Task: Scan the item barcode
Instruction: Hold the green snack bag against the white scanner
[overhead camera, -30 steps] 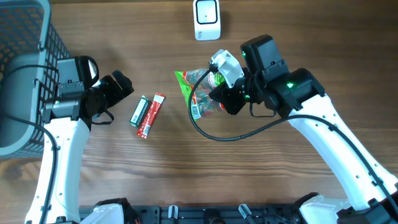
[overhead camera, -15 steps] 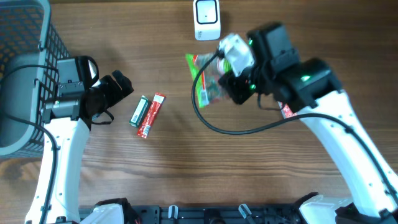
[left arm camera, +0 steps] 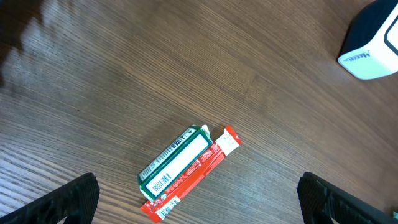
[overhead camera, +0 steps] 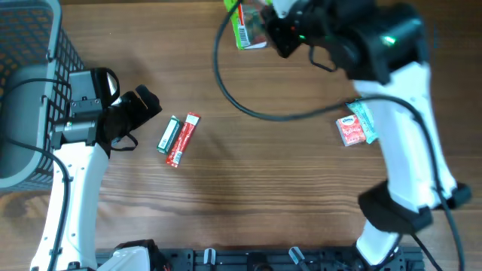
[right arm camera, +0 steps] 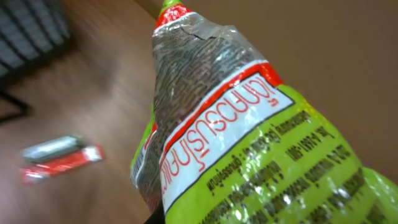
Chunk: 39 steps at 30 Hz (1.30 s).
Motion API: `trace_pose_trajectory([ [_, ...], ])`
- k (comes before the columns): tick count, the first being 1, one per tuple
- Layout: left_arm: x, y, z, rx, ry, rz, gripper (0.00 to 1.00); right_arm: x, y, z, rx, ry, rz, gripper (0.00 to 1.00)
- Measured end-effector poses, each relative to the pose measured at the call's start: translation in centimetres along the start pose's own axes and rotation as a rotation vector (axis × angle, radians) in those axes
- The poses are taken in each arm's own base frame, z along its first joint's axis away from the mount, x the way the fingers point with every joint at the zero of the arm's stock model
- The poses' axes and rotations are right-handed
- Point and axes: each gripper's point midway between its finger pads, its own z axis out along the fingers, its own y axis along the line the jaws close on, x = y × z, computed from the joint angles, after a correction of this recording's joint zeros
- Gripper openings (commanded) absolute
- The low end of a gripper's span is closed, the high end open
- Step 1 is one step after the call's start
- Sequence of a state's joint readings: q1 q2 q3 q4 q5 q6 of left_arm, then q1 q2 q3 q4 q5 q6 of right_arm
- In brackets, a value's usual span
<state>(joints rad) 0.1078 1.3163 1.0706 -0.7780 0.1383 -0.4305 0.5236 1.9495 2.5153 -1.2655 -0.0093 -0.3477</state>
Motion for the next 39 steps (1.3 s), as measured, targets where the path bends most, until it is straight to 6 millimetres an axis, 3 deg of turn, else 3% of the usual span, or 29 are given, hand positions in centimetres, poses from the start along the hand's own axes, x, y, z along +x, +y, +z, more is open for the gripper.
trace_pose_trajectory([
  [1, 0.0, 0.0, 0.0, 0.0, 0.0, 0.0, 1.0, 0.5, 0.0, 1.8, 0.022, 0.037, -0.032, 0.04],
  [2, 0.0, 0.0, 0.0, 0.0, 0.0, 0.0, 1.0, 1.4, 0.0, 4.8, 0.063, 0.103, -0.093, 0.04],
  [6, 0.0, 0.0, 0.0, 0.0, 0.0, 0.0, 1.0, 2.3, 0.1, 11.6, 0.18, 0.183, -0.22, 0.04],
  [9, 0.0, 0.0, 0.0, 0.0, -0.001, 0.0, 1.0, 1.4, -0.3, 15.6, 0.311, 0.185, -0.325, 0.04],
  [12, 0.0, 0.0, 0.0, 0.0, 0.0, 0.0, 1.0, 1.1, -1.1, 18.1, 0.415, 0.196, -0.403, 0.06],
  [13, 0.0, 0.0, 0.0, 0.0, -0.001, 0.0, 1.0, 1.6, -1.8, 19.9, 0.487, 0.223, -0.447, 0.06],
  [18, 0.0, 0.0, 0.0, 0.0, -0.001, 0.0, 1.0, 2.5, -4.6, 25.2, 0.705, 0.231, -0.476, 0.12],
  [21, 0.0, 0.0, 0.0, 0.0, 0.0, 0.0, 1.0, 3.5, -5.8, 26.9, 0.817, 0.229, -0.441, 0.12],
  [26, 0.0, 0.0, 0.0, 0.0, 0.0, 0.0, 1.0, 3.4, -6.9, 26.9, 0.929, 0.201, -0.378, 0.04],
  [30, 0.0, 0.0, 0.0, 0.0, -0.001, 0.0, 1.0, 4.0, -7.0, 27.1, 0.936, 0.226, -0.386, 0.04],
  [35, 0.0, 0.0, 0.0, 0.0, 0.0, 0.0, 1.0, 6.8, -6.5, 29.7, 0.912, 0.287, -0.421, 0.04],
  [39, 0.0, 0.0, 0.0, 0.0, 0.0, 0.0, 1.0, 7.6, -6.0, 30.3, 0.891, 0.321, -0.451, 0.04],
])
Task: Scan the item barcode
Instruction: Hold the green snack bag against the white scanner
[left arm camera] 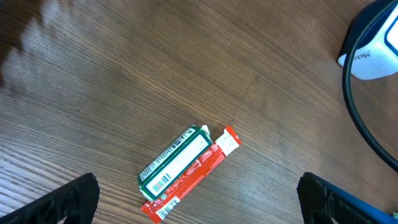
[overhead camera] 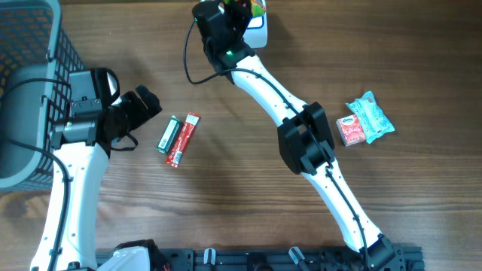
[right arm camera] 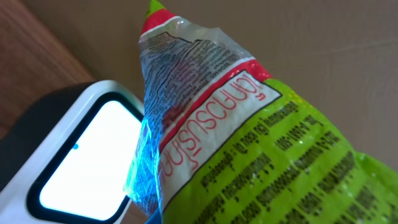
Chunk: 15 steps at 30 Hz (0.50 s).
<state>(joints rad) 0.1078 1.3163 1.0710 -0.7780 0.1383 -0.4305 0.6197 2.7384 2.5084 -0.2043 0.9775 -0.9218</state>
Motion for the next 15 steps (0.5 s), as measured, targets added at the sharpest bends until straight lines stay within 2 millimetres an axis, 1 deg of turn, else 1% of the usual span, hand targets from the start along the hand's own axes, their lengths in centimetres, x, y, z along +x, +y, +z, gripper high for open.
trace_pose_trajectory([
  [4, 0.0, 0.0, 0.0, 0.0, 0.0, 0.0, 1.0, 0.4, 1.5, -0.5, -0.049, 0.01, -0.074, 0.05],
  [6, 0.0, 0.0, 0.0, 0.0, 0.0, 0.0, 1.0, 0.1, 2.1, -1.0, -0.068, 0.0, -0.094, 0.05],
  [11, 0.0, 0.0, 0.0, 0.0, 0.0, 0.0, 1.0, -0.9, 2.9, -2.0, -0.086, -0.031, -0.102, 0.04],
  [15, 0.0, 0.0, 0.0, 0.0, 0.0, 0.0, 1.0, -1.0, 3.1, -2.1, -0.091, -0.035, -0.107, 0.04],
])
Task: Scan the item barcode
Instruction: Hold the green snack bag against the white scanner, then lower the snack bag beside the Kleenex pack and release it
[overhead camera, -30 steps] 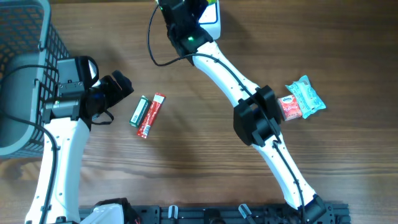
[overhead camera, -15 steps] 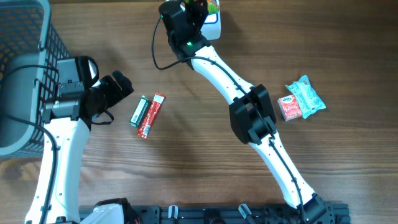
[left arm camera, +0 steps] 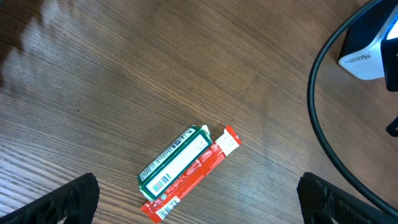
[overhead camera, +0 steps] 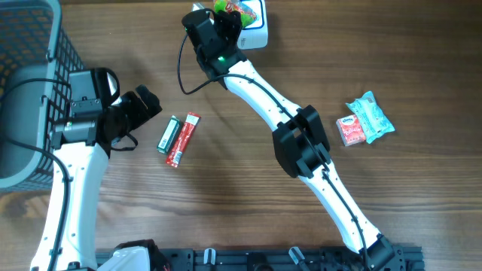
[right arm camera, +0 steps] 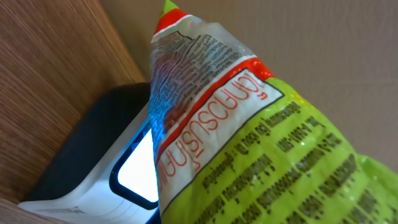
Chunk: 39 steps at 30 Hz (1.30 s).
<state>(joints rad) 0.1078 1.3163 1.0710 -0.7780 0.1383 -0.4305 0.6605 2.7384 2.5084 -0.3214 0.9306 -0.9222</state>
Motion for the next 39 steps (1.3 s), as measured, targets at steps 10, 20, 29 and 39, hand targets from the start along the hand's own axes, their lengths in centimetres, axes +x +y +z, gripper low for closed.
trace_pose_trajectory([
  [10, 0.0, 0.0, 0.0, 0.0, 0.0, 0.0, 1.0, 0.4, -1.3, -0.7, -0.04, -0.005, -0.011, 0.04],
  [20, 0.0, 0.0, 0.0, 0.0, -0.001, 0.0, 1.0, 9.7, -10.6, -14.4, -0.49, 0.076, 0.063, 0.14],
  [29, 0.0, 0.0, 0.0, 0.0, -0.001, 0.0, 1.0, 13.6, -1.0, -21.5, -1.192, 0.261, 0.279, 0.04],
  [39, 0.0, 0.0, 0.0, 0.001, -0.002, 0.001, 1.0, 25.8, 9.7, -16.9, -1.165, 0.809, 0.348, 0.26],
])
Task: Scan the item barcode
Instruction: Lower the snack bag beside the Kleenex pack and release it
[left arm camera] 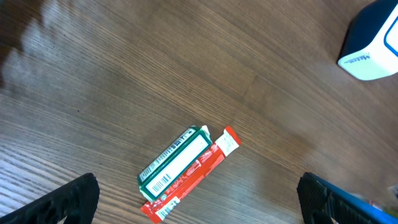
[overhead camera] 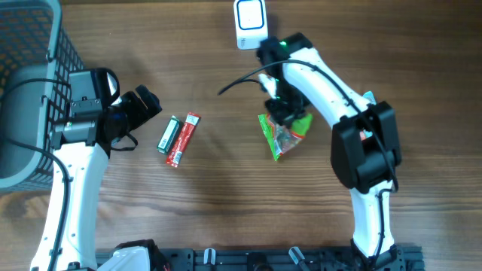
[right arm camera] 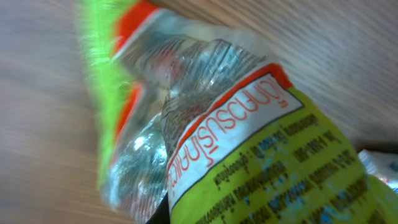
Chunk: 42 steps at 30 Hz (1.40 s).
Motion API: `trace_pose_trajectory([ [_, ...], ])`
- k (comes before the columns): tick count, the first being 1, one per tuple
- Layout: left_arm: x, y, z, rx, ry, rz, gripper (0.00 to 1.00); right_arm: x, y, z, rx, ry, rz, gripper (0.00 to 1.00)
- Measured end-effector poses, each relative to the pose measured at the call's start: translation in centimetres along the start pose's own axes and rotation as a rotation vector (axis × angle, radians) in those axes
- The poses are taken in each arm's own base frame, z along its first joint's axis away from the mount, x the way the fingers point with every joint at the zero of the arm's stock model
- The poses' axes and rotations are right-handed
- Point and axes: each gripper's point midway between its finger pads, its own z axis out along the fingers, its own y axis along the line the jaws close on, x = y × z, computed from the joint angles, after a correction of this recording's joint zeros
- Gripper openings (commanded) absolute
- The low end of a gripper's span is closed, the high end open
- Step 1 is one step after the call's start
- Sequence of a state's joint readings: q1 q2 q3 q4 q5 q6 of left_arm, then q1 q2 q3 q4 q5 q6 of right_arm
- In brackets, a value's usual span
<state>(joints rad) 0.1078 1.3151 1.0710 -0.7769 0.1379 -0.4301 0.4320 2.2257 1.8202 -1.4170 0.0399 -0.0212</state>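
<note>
A green snack bag [overhead camera: 282, 137] with a clear window and a red-edged label is at mid-table, right of centre. My right gripper [overhead camera: 284, 113] is shut on its far end. The bag [right arm camera: 236, 143] fills the right wrist view, blurred, with wood behind it, and it hides the fingers. The white barcode scanner [overhead camera: 249, 21] stands at the far edge, its face up, also seen as a white-and-blue scanner [left arm camera: 373, 46]. My left gripper [overhead camera: 143, 105] hangs open at the left, holding nothing, its dark fingertips [left arm camera: 71, 199] at the frame's corners.
A green box [overhead camera: 169, 134] and a red stick pack [overhead camera: 183, 139] lie side by side near the left gripper, barcodes showing on the box [left arm camera: 175, 162]. A grey wire basket [overhead camera: 34, 45] fills the far left. My right arm partly covers packets [overhead camera: 367, 99] at the right.
My right gripper, still shut on the green bag, was up at the scanner; now it is nearer, at mid-table, with the scanner uncovered. My left arm has not moved.
The right gripper first held the green bag at the table's far edge, over where the scanner stands. It then held the bag over the scanner's lit face, blue light on the wrapper. After that the bag was still beside the scanner, and now it is at mid-table.
</note>
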Motion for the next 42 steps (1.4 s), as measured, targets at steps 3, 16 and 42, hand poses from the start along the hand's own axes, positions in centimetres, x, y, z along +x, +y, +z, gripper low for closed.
trace_pose_trajectory([
  [3, 0.0, 0.0, 0.0, 0.0, 0.001, 0.0, 1.0, 1.6, -3.6, 2.7, 0.044, 0.061, 0.122, 0.67],
  [16, 0.0, 0.0, 0.0, -0.001, 0.001, -0.001, 1.0, -0.8, -5.5, -1.8, -0.095, -0.129, 0.237, 0.73],
  [42, 0.0, 0.0, 0.0, -0.001, 0.001, -0.001, 1.0, -0.9, -2.9, 4.6, 0.013, -0.15, 0.252, 0.48],
])
